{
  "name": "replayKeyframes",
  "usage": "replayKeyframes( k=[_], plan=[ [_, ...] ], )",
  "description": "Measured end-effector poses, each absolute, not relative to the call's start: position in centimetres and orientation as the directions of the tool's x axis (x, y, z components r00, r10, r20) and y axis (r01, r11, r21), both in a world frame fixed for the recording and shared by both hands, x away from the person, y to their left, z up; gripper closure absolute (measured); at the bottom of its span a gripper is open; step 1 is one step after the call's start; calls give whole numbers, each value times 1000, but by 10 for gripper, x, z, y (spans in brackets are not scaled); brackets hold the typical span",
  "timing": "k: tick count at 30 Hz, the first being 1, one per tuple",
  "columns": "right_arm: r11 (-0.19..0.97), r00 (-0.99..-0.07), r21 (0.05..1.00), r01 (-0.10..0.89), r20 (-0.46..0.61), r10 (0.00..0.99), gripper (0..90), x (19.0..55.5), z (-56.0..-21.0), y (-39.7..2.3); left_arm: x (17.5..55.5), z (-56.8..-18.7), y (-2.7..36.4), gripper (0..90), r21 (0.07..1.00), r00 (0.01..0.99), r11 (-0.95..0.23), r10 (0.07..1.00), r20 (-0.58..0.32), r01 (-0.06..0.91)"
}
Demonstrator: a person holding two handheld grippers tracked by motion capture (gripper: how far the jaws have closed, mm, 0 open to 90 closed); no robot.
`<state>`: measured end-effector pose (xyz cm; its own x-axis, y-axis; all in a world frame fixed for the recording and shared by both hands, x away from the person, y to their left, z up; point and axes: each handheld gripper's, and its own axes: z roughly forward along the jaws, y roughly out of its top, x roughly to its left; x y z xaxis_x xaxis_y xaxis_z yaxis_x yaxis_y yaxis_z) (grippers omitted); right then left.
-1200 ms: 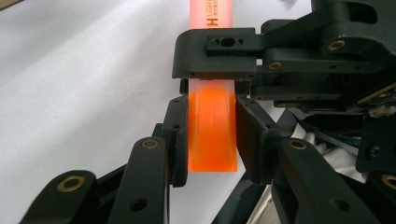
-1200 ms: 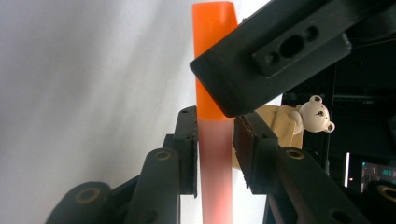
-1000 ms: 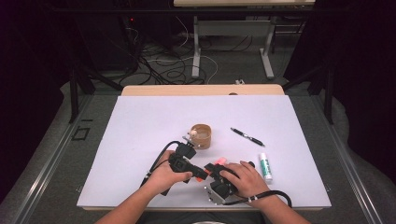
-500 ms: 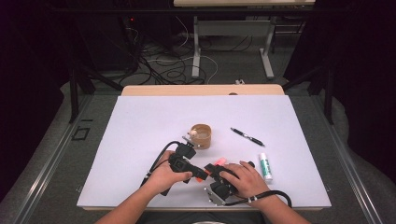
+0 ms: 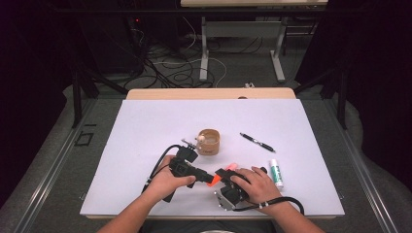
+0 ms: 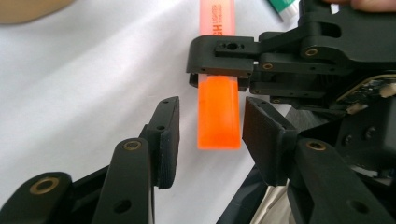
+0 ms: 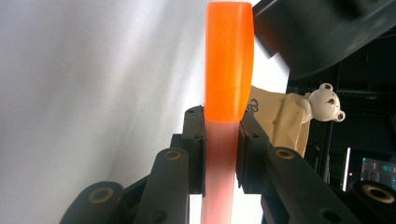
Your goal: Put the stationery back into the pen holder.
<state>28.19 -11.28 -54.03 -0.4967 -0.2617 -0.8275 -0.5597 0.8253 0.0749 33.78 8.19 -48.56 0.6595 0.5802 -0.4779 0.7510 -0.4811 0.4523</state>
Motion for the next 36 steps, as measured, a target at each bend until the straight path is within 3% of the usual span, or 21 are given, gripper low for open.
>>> replayKeyframes(
  k=[10, 11, 12, 14, 19, 25, 36],
  plan=[
    [845, -523, 112, -523, -825, -214, 769, 286, -535, -117, 347, -484, 103, 506, 519, 643, -409, 631, -433, 751],
    [831, -510, 158, -534, -844, -167, 769, 287, -538, -118, 348, -485, 105, 500, 522, 638, -401, 638, -431, 753],
    [867, -546, 101, -488, -810, -213, 769, 286, -529, -119, 349, -486, 107, 496, 528, 638, -397, 642, -425, 751],
    [840, -556, 221, -496, -823, -112, 769, 291, -531, -121, 351, -489, 111, 478, 536, 634, -390, 656, -410, 749],
    [824, -628, 379, -420, -777, 38, 770, 299, -521, -128, 354, -495, 118, 454, 552, 636, -390, 677, -370, 737],
    [791, -674, 504, -348, -721, 163, 770, 311, -508, -131, 357, -497, 126, 423, 570, 666, -440, 693, -275, 693],
    [609, -730, 767, -203, -533, 427, 770, 340, -476, -130, 358, -506, 131, 350, 615, 661, -424, 717, -221, 665]
  ],
)
